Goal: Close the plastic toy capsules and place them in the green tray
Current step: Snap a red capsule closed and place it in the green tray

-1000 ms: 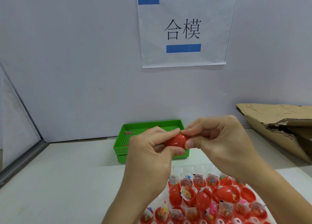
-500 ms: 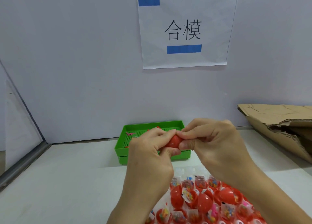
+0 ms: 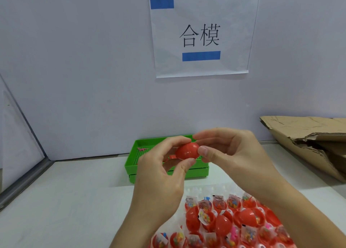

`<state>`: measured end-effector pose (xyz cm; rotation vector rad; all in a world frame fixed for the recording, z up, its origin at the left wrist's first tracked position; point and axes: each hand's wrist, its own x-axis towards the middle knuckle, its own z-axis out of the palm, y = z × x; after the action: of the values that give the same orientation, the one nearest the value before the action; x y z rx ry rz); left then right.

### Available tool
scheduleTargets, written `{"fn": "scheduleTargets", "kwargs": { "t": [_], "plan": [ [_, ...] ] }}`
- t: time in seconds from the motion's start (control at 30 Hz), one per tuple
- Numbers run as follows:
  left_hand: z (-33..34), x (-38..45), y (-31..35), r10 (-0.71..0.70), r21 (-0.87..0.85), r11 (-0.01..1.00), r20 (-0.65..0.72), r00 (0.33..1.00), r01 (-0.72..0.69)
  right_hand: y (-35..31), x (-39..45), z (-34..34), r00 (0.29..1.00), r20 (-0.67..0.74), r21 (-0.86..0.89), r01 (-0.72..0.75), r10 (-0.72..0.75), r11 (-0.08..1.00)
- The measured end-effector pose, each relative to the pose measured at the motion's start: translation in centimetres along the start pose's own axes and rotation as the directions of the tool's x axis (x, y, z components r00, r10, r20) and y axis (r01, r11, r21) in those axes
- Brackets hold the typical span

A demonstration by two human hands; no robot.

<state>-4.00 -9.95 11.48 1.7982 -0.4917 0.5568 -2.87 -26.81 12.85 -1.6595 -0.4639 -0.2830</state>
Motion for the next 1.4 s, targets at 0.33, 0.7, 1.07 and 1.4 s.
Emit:
{"fn": "scheduleTargets", "kwargs": {
  "t": [0.33, 0.7, 1.07, 1.4],
  "plan": [
    [-0.3, -0.2, 0.3, 0.047, 0.035, 0.998, 0.013, 0.999, -0.047, 0.2, 0.0, -0.4, 0.918, 0.330, 0.474, -0.362, 0.219, 0.803],
    [-0.8, -0.1, 0.5, 0.191, 0.123, 0.972, 0.091, 0.977, -0.202, 0.5, 0.0, 0.3, 0.924, 0.367, 0.543, -0.307, 0.107, 0.782],
    [-0.2, -0.3, -0.5, 0.374, 0.275, 0.891, 0.001, 0.927, -0.360, 0.9, -0.3, 1.9, 0.974, 0.203, 0.374, -0.177, 0.105, 0.910],
    [-0.2, -0.3, 0.0, 0.359, 0.297, 0.889, 0.014, 0.933, -0.347, 1.1, -0.3, 1.7, 0.980, 0.167, 0.332, -0.157, 0.105, 0.930]
  ]
}}
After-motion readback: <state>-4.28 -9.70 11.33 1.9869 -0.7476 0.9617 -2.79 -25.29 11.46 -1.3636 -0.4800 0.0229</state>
